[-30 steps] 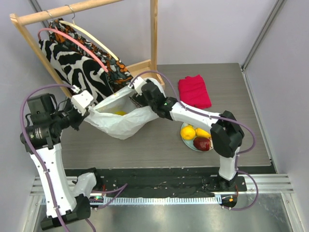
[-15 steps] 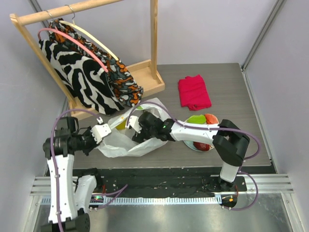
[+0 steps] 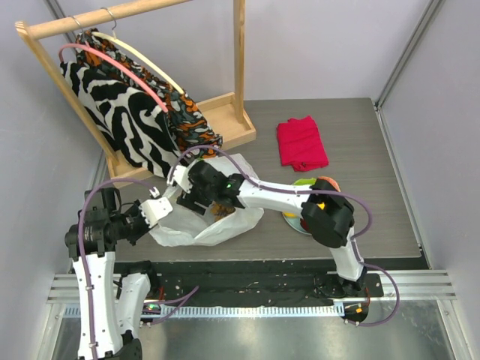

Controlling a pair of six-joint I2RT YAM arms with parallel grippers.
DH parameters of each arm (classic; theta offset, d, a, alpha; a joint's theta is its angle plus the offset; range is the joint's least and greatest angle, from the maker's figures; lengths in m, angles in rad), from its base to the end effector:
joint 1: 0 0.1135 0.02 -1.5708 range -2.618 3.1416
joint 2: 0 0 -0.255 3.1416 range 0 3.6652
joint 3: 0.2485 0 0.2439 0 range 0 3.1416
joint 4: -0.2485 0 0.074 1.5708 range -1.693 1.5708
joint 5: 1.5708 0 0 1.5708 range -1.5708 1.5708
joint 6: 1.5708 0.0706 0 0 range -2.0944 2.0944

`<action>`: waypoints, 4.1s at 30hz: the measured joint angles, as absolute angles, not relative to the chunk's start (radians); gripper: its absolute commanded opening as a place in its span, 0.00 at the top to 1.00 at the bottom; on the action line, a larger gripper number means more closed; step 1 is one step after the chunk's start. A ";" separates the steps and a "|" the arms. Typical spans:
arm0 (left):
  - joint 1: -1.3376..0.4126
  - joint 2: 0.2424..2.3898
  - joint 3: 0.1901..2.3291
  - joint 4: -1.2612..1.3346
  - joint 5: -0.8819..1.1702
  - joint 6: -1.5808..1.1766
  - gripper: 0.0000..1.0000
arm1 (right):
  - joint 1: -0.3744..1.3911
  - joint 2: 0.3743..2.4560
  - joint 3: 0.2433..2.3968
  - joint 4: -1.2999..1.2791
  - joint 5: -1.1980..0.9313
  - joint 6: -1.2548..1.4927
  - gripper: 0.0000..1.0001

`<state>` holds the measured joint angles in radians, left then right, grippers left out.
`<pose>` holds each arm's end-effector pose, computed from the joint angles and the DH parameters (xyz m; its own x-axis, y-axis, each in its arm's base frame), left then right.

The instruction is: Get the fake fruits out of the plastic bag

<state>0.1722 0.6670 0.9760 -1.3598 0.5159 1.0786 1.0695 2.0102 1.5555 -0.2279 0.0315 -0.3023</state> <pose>0.0985 -0.0182 0.2828 -0.3226 0.7220 -0.6121 0.7972 0.5559 0.2356 0.2323 0.4193 0.2031 -0.0319 -0.6775 -0.7348 -0.9158 0.3143 -0.2500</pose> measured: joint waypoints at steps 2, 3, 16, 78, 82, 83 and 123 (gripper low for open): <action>0.172 0.667 0.976 -1.359 0.516 1.079 1.00 | 1.070 2.053 1.587 -0.237 0.031 -0.332 0.13; 0.172 0.670 0.976 -1.359 0.516 1.079 1.00 | 1.071 2.077 1.605 -0.245 0.029 -0.358 0.13; 0.172 0.677 0.976 -1.359 0.516 1.081 1.00 | 1.125 2.221 1.695 -0.216 0.039 -0.558 0.35; 0.172 0.662 1.085 -1.359 0.599 0.950 1.00 | 1.108 2.357 1.916 -0.210 -0.014 -0.513 0.20; 0.172 0.664 1.087 -1.359 0.619 0.951 1.00 | 1.107 2.359 1.916 -0.228 -0.027 -0.514 0.24; 0.172 0.665 1.089 -1.359 0.625 0.951 1.00 | 1.106 2.361 1.916 -0.234 -0.028 -0.516 0.24; 0.172 0.673 1.076 -1.359 0.623 1.000 1.00 | 1.080 1.850 1.392 -0.315 -0.068 -0.566 0.62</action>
